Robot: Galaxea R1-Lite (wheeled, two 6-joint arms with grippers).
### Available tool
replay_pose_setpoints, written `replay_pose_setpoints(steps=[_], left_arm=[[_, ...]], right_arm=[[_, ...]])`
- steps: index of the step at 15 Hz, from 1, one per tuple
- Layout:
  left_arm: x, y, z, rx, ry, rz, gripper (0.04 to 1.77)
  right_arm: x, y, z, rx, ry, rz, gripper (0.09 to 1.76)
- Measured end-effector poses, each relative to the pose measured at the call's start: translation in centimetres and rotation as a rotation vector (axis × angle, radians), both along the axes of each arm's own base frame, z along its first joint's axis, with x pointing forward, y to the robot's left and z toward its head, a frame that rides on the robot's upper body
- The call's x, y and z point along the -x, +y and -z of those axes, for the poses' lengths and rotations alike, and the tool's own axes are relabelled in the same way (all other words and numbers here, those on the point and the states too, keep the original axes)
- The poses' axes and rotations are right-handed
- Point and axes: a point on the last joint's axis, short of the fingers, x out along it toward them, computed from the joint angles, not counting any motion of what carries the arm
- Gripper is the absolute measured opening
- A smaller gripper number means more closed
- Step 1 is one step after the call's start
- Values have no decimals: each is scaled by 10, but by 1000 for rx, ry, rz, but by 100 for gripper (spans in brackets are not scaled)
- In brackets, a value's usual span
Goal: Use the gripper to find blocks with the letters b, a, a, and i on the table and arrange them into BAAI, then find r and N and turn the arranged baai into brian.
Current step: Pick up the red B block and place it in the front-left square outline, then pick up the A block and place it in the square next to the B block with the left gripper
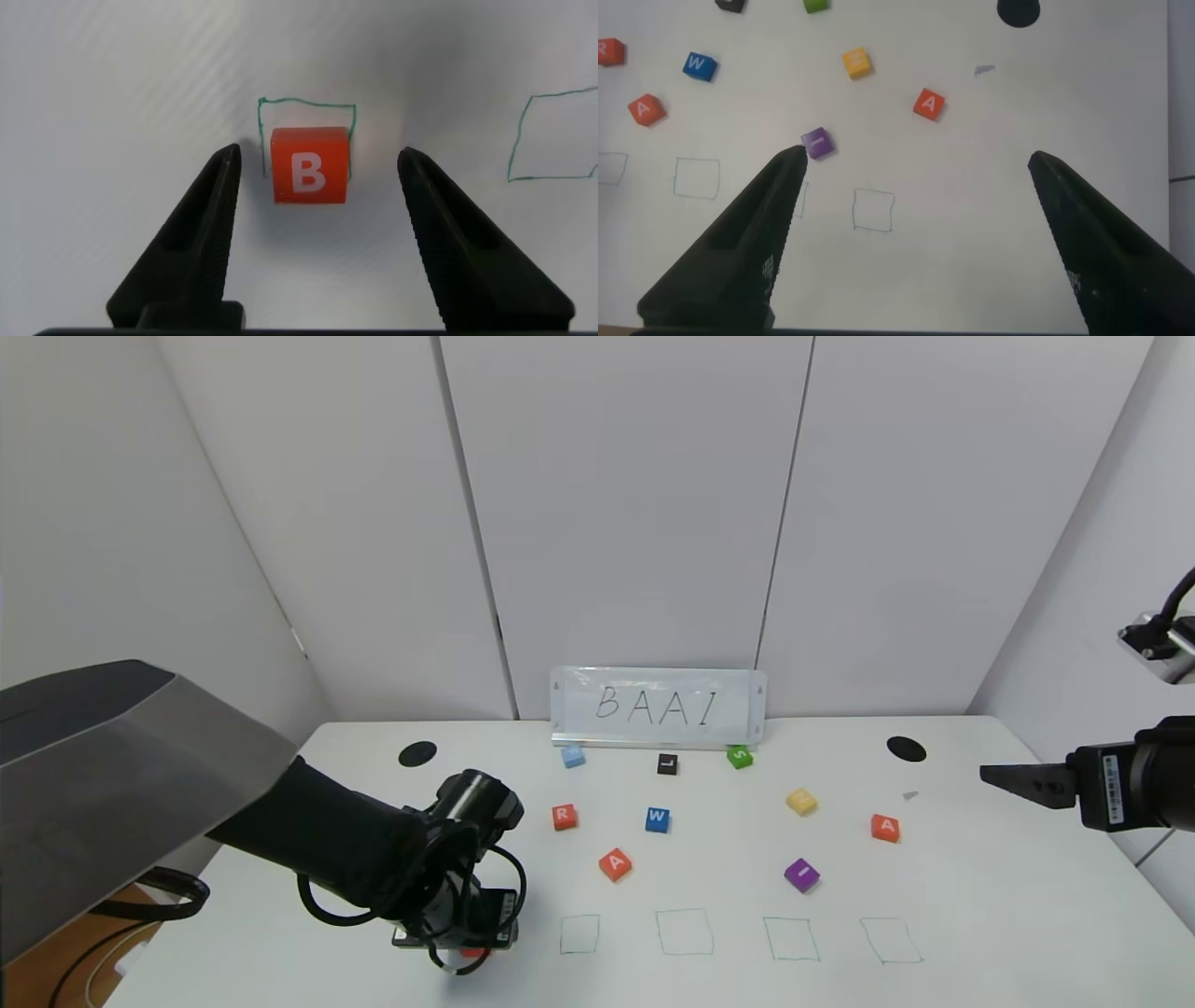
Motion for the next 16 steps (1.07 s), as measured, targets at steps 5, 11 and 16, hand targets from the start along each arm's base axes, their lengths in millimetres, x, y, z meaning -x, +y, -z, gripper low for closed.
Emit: replay_pose_setpoints(steps=[5, 11, 16], left_arm=[[0, -1, -3, 9, -26, 0, 145], [-5, -2, -18, 4, -80, -55, 159], [-10, -5, -43, 30, -67, -141, 165]], right_arm=[[0, 0, 0, 1, 1, -1, 171], [0, 1, 0, 2, 2, -3, 171], [1, 3, 1, 3, 3, -12, 171]])
